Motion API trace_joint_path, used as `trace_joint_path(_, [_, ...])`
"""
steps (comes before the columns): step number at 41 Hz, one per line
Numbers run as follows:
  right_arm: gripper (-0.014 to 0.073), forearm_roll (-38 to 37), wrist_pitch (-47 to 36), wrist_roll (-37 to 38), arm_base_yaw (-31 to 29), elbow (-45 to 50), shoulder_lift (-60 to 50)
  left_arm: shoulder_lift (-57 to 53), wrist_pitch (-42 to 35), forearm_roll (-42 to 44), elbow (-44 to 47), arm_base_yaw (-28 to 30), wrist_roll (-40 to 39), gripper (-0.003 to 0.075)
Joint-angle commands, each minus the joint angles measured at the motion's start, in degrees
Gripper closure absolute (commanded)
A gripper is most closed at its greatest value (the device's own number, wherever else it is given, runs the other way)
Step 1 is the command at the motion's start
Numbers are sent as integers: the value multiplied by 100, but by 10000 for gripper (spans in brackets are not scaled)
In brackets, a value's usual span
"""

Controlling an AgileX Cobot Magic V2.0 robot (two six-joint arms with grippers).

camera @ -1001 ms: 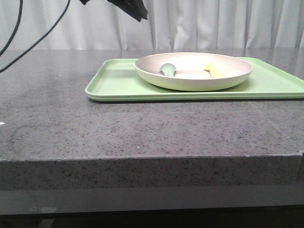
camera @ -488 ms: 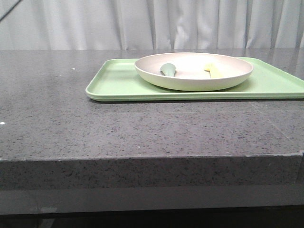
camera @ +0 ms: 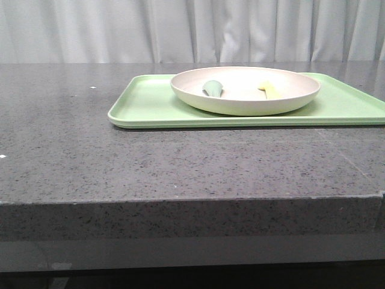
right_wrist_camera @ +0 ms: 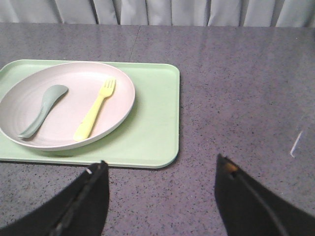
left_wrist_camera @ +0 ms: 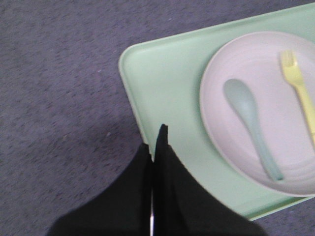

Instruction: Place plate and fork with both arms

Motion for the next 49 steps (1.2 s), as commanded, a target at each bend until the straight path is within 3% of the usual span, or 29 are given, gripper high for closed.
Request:
trace_joint_path(1, [102, -34, -430, -30, -28, -200, 66, -660, -19, 538, 441, -42, -253, 738])
trace_joint_path(7, [102, -34, -430, -30, -28, -200, 66, -1326, -599, 725, 1581, -42, -439, 738])
trace_joint_path(20, [102, -34, -430, -30, -28, -200, 66, -3525, -3445, 624, 4663, -42, -439, 738])
trace_joint_path(34, [102, -34, -430, -30, -28, -200, 66, -5977, -5907, 601, 7493, -42, -439, 738])
trace_joint_path(39, [102, -34, -430, -30, -28, -200, 66, -6755, -6290, 587, 8107, -42, -439, 738])
trace_joint_path(49, [102, -34, -430, -30, -28, -200, 66, -7710, -6294, 587, 8514, -42, -439, 738])
